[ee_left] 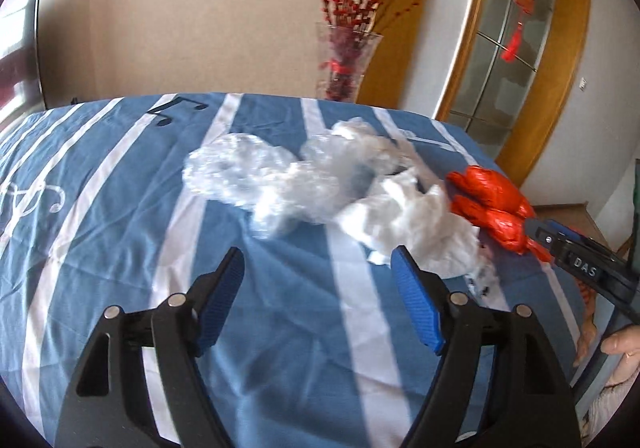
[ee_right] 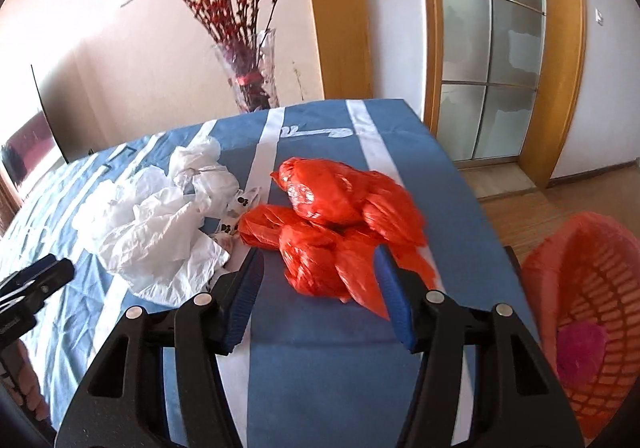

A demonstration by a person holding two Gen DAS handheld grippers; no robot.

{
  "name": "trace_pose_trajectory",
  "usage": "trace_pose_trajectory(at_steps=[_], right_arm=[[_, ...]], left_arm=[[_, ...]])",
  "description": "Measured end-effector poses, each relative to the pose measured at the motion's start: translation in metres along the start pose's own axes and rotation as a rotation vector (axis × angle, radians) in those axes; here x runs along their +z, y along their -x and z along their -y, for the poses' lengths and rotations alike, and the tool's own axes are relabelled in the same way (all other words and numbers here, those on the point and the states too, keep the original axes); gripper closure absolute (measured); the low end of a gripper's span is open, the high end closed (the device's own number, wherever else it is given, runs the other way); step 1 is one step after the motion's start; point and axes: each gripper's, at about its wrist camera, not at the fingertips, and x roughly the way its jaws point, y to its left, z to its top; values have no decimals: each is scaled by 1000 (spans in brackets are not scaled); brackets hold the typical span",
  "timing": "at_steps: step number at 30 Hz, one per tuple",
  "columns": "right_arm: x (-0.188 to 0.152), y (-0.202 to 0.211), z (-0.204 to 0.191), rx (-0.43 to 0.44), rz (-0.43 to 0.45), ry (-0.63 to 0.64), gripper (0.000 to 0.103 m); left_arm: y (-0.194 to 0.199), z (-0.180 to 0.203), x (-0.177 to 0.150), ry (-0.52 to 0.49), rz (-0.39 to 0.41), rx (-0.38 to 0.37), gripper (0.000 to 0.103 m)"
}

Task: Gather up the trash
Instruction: 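Move both tools back over the remaining bags on the table, then grasp the red bag with the right tool while the left tool grasps the clear bubble wrap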

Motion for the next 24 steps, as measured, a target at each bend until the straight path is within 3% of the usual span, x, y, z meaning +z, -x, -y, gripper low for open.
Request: trace_pose_trajectory(at_steps=[10, 17, 21, 24], right_arm=[[10, -17, -6, -75, -15, 47, 45], [8, -39, -8, -36, -130, 69, 45], [6, -43, -6, -25, -153, 63, 62], [4, -37, -7, -21, -138, 74, 69]], left_arm=[[-7, -23, -1, 33, -13, 9, 28], [-10, -26, -1, 54, -20, -5, 28], [-11, -27, 0, 57, -23, -7, 28], [-12, -27, 3, 54, -18, 2, 28]])
